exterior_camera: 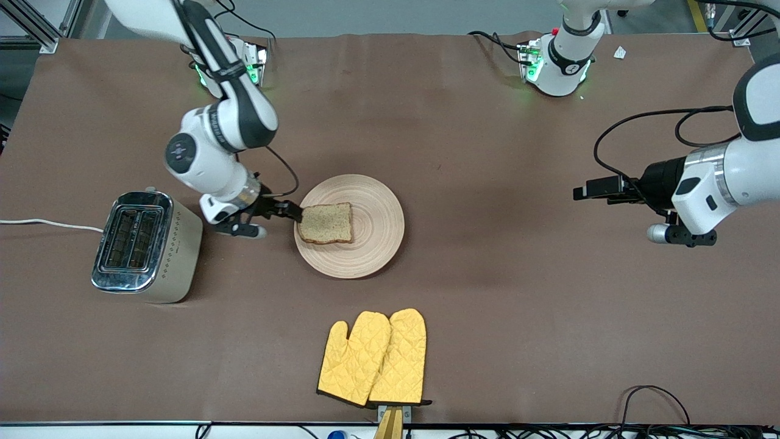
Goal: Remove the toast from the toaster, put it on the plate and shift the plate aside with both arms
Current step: 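Retract the right gripper while the left gripper reaches toward the plate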
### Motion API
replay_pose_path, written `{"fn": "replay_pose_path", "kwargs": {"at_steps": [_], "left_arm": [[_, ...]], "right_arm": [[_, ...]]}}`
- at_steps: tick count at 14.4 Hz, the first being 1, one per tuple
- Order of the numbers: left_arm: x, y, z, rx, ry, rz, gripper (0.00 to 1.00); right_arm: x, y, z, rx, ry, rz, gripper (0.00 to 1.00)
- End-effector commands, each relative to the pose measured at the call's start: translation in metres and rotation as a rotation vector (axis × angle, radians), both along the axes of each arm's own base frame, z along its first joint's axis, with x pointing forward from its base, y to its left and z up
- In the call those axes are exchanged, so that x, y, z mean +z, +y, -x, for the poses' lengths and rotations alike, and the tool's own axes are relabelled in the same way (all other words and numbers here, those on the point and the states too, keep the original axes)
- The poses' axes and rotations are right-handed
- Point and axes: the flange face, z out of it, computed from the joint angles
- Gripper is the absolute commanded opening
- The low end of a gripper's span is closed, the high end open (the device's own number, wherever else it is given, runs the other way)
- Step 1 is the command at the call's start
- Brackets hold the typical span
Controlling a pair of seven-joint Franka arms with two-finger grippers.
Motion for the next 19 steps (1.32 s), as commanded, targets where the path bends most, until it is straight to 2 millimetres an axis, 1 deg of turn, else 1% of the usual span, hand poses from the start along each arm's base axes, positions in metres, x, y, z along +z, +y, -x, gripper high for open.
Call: {"fn": "replay_pose_path", "kwargs": {"at_steps": [1, 2, 3, 5, 6, 7, 8, 9, 10, 11, 13, 15, 16, 17, 18, 19], "left_arm": [[-0.025, -0.002, -0.014, -0.014, 0.017, 0.100, 1.00], [-0.038, -0.009, -0.019, -0.013, 0.026, 0.138, 1.00], [-0.051, -0.019, -0.022, -0.036, 0.026, 0.161, 1.00], [-0.082, -0.040, -0.030, -0.081, 0.012, 0.226, 1.00], [-0.103, -0.054, -0.033, -0.116, 0.016, 0.286, 1.00], [-0.116, -0.062, -0.035, -0.129, 0.015, 0.335, 0.99], [-0.135, -0.068, -0.035, -0.143, 0.017, 0.374, 0.99], [-0.150, -0.079, -0.033, -0.166, 0.009, 0.415, 0.99], [-0.171, -0.086, -0.031, -0.177, 0.005, 0.468, 0.97], [-0.189, -0.093, -0.028, -0.177, 0.003, 0.503, 0.97], [-0.217, -0.120, -0.018, -0.170, 0.005, 0.536, 0.93], [-0.241, -0.148, -0.013, -0.151, 0.021, 0.564, 0.88], [-0.253, -0.154, -0.012, -0.143, 0.019, 0.566, 0.87], [-0.270, -0.161, -0.008, -0.156, 0.007, 0.568, 0.85], [-0.282, -0.162, -0.007, -0.153, -0.010, 0.591, 0.82], [-0.296, -0.170, -0.002, -0.156, -0.019, 0.627, 0.80]], "right_arm": [[0.040, -0.049, -0.032, 0.033, 0.036, 0.007, 1.00], [0.053, -0.057, -0.038, 0.075, 0.026, 0.065, 1.00], [0.065, -0.062, -0.043, 0.109, 0.003, 0.113, 1.00], [0.093, -0.086, -0.053, 0.100, 0.000, 0.141, 1.00], [0.115, -0.096, -0.060, 0.091, 0.022, 0.140, 1.00], [0.137, -0.107, -0.067, 0.085, 0.049, 0.139, 1.00], [0.163, -0.121, -0.071, 0.077, 0.070, 0.148, 1.00], [0.178, -0.135, -0.074, 0.082, 0.074, 0.183, 1.00], [0.195, -0.150, -0.073, 0.071, 0.053, 0.220, 1.00], [0.216, -0.155, -0.067, 0.062, 0.017, 0.225, 1.00], [0.254, -0.167, -0.053, 0.019, -0.027, 0.221, 1.00], [0.280, -0.174, -0.035, 0.014, -0.019, 0.222, 1.00], [0.291, -0.176, -0.028, 0.013, -0.022, 0.225, 1.00], [0.297, -0.178, -0.023, 0.018, -0.014, 0.240, 1.00], [0.301, -0.181, -0.021, 0.026, -0.006, 0.252, 1.00], [0.323, -0.184, -0.024, 0.034, -0.046, 0.279, 1.00]]}}
